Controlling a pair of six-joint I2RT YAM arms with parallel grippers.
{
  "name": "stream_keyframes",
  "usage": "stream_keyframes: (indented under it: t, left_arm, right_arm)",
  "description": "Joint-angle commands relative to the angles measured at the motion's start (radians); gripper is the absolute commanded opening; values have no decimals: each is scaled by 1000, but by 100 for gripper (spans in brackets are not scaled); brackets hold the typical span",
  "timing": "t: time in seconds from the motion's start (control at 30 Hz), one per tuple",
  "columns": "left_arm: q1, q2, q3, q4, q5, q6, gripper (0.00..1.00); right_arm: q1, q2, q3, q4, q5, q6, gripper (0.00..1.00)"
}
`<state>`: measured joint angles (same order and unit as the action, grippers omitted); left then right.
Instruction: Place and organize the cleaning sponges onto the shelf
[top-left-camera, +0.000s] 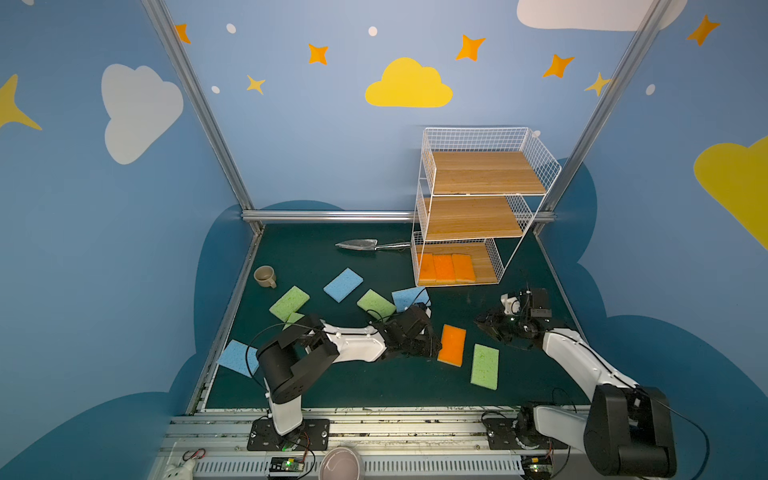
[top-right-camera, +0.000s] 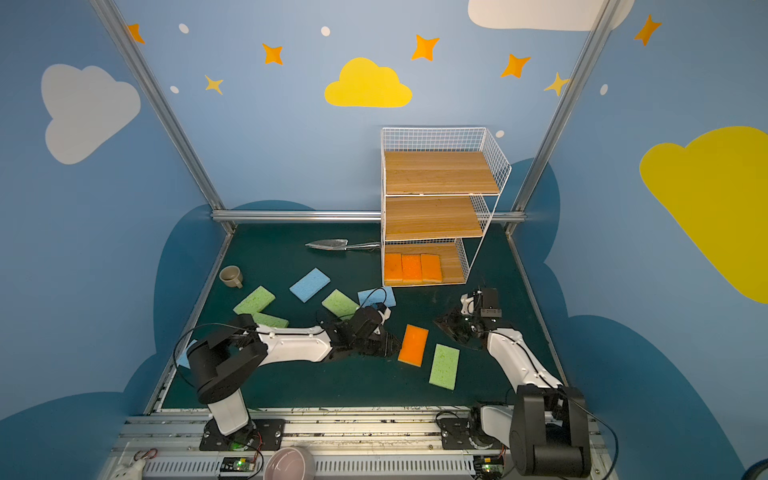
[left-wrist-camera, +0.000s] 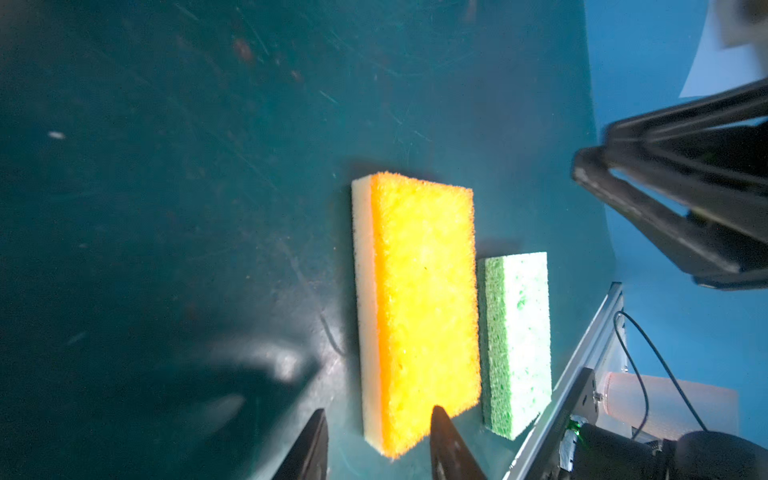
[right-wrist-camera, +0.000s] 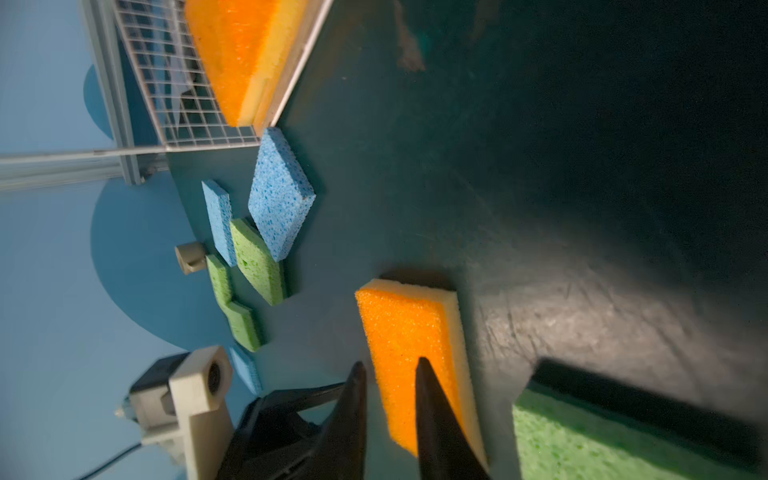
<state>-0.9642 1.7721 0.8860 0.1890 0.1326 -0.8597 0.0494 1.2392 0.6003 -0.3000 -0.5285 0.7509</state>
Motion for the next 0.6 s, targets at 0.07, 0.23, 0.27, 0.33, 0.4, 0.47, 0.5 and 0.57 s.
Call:
stream_keyframes:
  t: [0.07,0.23,0.27,0.33,0.4,0.47,0.5,0.57]
  left_arm:
    - [7,-55,-60,-8,-19,19,47]
    - [7,-67,-106,20,-12,12,47]
    - [9,-66,-111,25,-13,12,47]
    - [12,-70,-115,23,-11,19,47]
    - [16,-82,-113,10,-10,29,47]
    - [20,-102,-114,-7,-11,41,47]
    - [22,-114,-113,-17,-14,46,47]
    - [25,-132,-115,-32,-19,58,48]
  right_arm:
    - [33,60,68,18,40,2,4]
    - [59,126,95,-23,85,-39,0]
    - [61,137,87,-15,83,-38,0]
    - [71,160,78,6,77,-32,0]
    - [89,176,78,-3,81,-35,0]
    - [106,189,82,-28,92,-46,0]
    - [115,195,78,-27,96,-47,0]
    - [129,208,78,-7,97,-39,0]
